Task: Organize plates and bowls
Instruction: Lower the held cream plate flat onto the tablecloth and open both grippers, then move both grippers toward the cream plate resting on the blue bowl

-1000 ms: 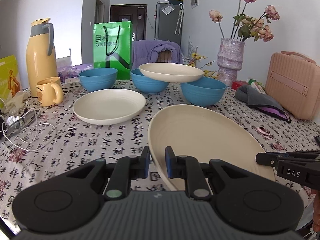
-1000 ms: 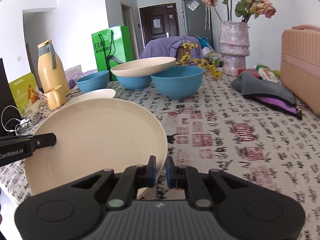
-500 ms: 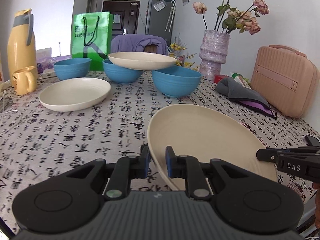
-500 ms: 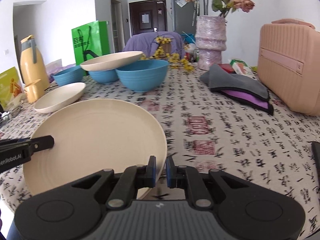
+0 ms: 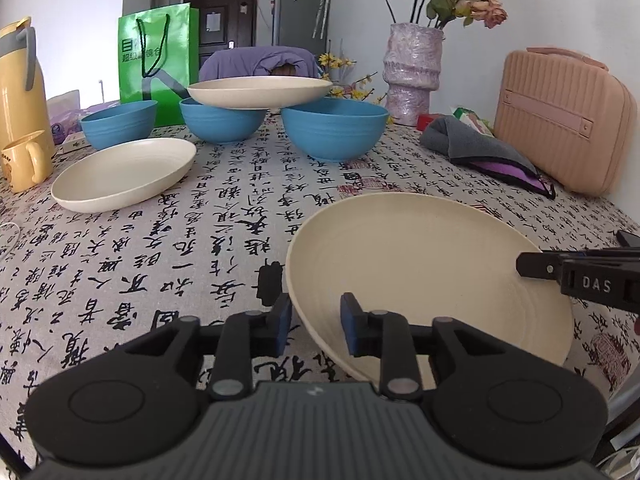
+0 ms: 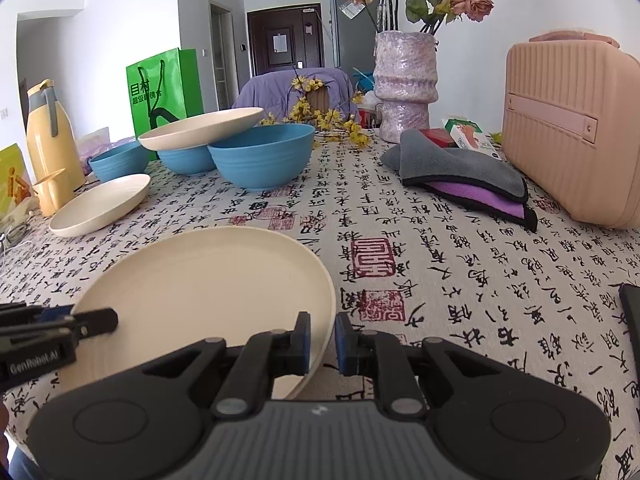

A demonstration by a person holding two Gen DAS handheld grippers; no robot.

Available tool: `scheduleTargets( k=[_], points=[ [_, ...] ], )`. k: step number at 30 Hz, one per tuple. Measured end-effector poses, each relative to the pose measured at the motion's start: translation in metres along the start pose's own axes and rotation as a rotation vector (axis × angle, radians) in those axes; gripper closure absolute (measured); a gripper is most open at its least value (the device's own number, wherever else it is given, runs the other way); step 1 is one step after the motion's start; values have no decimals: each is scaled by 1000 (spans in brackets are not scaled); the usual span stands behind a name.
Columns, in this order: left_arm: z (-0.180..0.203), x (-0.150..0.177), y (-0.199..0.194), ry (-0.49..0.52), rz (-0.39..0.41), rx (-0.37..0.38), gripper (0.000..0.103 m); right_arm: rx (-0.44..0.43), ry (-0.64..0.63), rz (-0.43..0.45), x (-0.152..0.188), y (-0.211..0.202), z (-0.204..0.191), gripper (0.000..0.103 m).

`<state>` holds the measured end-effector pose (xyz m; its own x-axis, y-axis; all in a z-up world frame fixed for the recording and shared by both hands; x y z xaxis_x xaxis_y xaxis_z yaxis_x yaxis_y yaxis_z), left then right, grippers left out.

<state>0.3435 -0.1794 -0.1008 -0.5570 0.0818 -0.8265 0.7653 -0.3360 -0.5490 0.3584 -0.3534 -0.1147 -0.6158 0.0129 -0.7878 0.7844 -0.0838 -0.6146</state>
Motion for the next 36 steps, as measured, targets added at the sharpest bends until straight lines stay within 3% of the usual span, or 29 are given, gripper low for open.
scheduleTargets(
  k=[3, 5, 7, 13, 14, 17, 22, 28, 36],
  points=[
    [0, -2, -6, 14, 13, 3, 52, 3, 10, 11, -2, -3, 0, 78],
    [-1, -3, -13, 24, 27, -3, 45, 7, 14, 30, -3, -8, -1, 49],
    [-3, -6, -21, 27, 47, -6, 35, 31, 1, 61, -6, -15, -2, 35],
    [-6, -13, -66, 84, 167, -21, 8, 20, -4, 181, -12, -49, -14, 10],
    [-7, -13, -75, 93, 194, -26, 3, 16, -8, 217, -13, -59, -17, 7],
    [-11, -10, -101, 120, 246, -37, 0, -20, -12, 328, -13, -90, -31, 0],
    [-17, 5, -137, 138, 298, -65, 0, -77, -7, 425, 3, -136, -55, 0],
    [-29, 25, -186, 79, 400, -99, 0, -67, -12, 430, 36, -172, -74, 0],
    [-43, 56, -236, 77, 434, -165, 0, -103, 8, 394, 70, -203, -88, 0]
  ],
)
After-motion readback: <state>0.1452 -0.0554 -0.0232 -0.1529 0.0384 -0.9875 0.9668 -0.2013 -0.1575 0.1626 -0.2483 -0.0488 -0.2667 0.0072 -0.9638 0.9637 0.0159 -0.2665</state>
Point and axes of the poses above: each gripper's, at about its wrist camera, not at the fingertips, and y roughly the way its jaws point, z to its right, x to its underside, the point moved 10 cm from there along y, roughly the way its jaws point, and after that the axes turned 10 degrees about x, right-handed, at the moved point
